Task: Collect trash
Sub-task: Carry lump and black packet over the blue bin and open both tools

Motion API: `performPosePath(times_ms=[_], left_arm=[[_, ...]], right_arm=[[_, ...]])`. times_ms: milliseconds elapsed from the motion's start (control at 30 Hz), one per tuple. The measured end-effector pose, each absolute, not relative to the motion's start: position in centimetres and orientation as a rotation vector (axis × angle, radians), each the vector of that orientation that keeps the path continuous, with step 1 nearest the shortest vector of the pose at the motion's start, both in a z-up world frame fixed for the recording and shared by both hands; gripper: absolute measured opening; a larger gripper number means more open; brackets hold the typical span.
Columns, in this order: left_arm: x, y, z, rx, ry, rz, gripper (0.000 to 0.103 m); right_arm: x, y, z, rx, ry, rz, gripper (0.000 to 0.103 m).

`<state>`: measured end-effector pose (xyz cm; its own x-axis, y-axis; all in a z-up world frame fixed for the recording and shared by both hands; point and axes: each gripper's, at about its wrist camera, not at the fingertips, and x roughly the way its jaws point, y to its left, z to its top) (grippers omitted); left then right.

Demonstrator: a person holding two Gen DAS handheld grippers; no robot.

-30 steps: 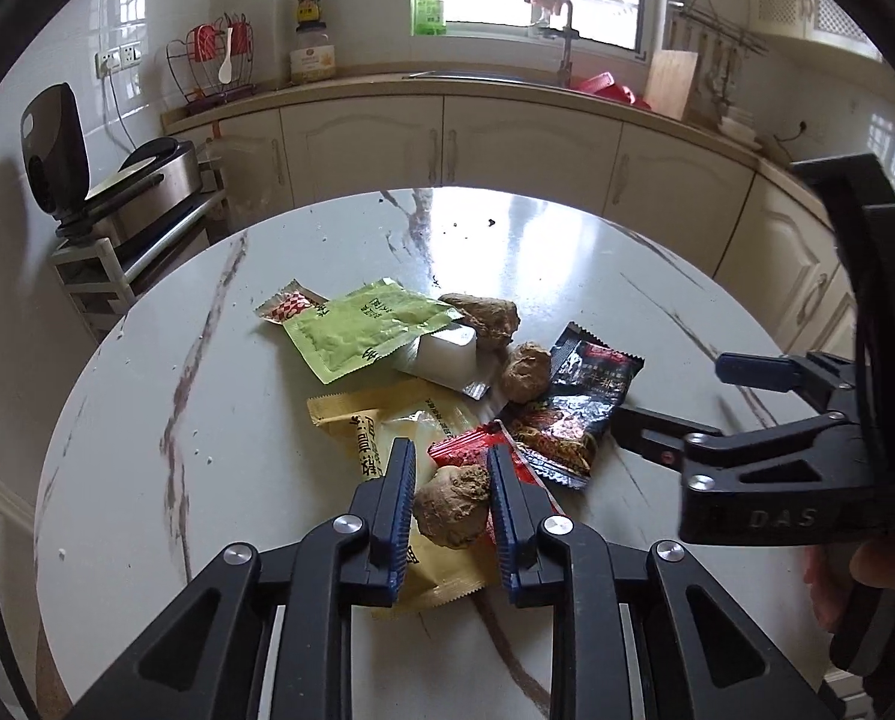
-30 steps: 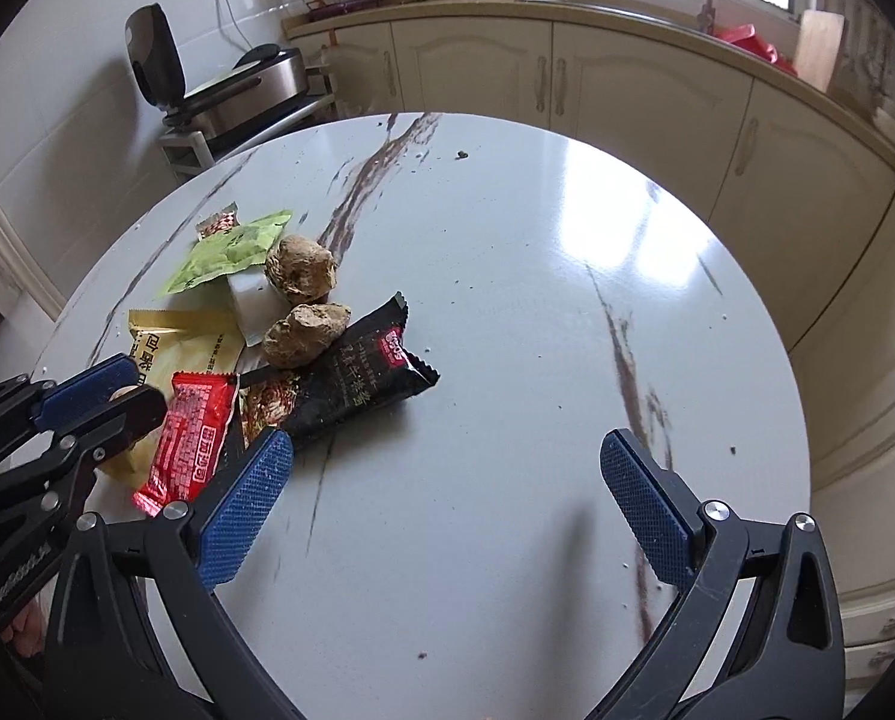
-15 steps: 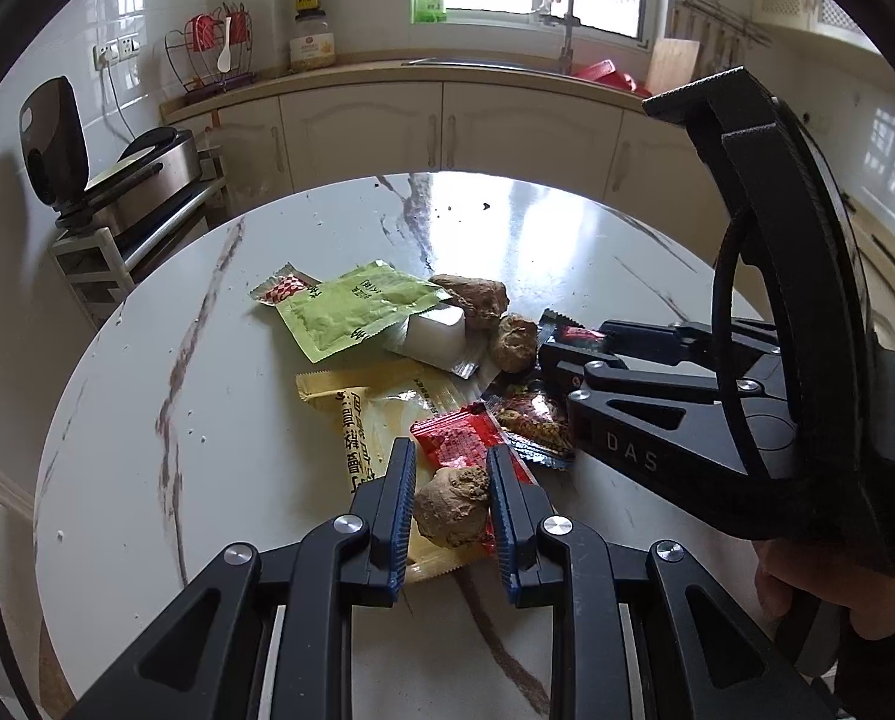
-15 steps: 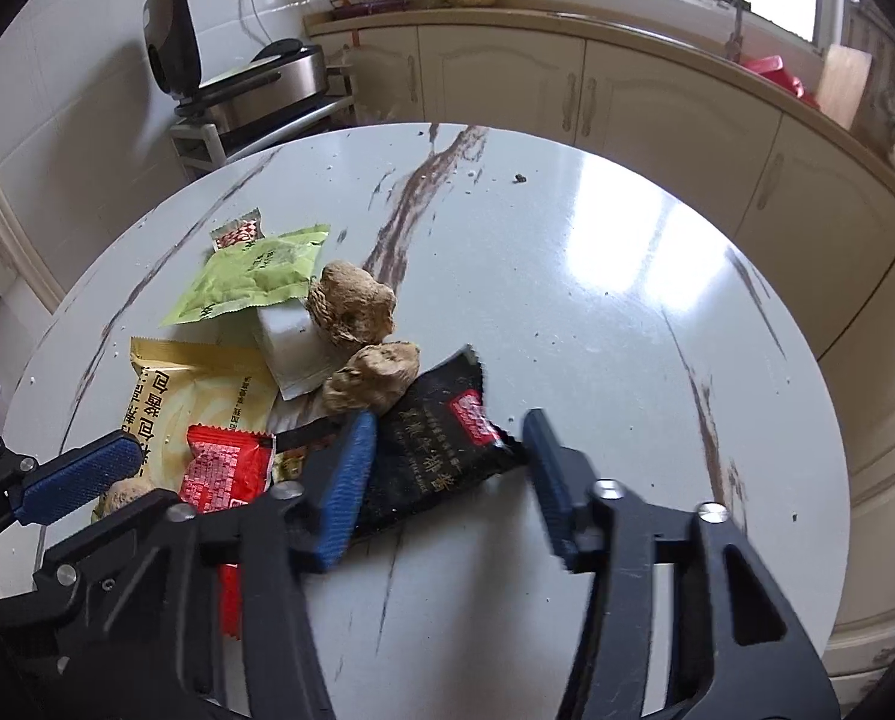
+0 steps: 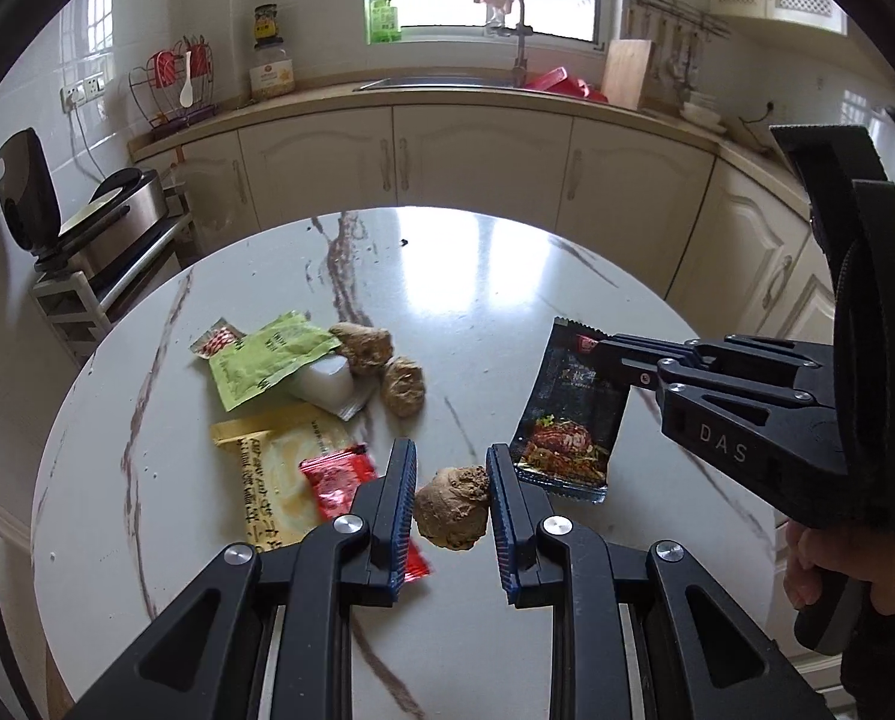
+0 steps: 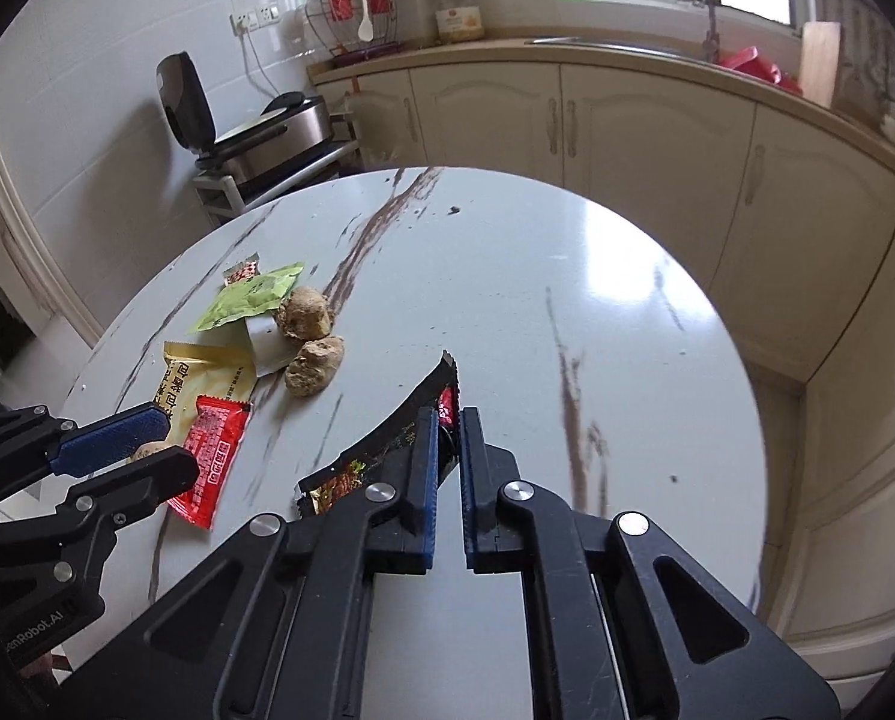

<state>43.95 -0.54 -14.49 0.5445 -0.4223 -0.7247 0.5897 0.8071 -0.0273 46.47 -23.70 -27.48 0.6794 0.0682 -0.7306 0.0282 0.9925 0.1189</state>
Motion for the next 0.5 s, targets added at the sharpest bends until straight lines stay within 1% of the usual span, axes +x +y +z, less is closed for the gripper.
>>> performPosePath(times_ms=[200, 500], left_arm=[[41.3, -4.6, -12.5, 0.269, 0.781, -0.651, 0.020], [37.0, -13.0, -10.5, 0.344, 0.778, -0.729, 0.020]], right_arm=[[43.7, -27.5, -25.2, 0.174, 0.773, 0.011, 0.007], [38.8, -35.5, -24.9, 0.311, 0.724, -0.009, 0.007]])
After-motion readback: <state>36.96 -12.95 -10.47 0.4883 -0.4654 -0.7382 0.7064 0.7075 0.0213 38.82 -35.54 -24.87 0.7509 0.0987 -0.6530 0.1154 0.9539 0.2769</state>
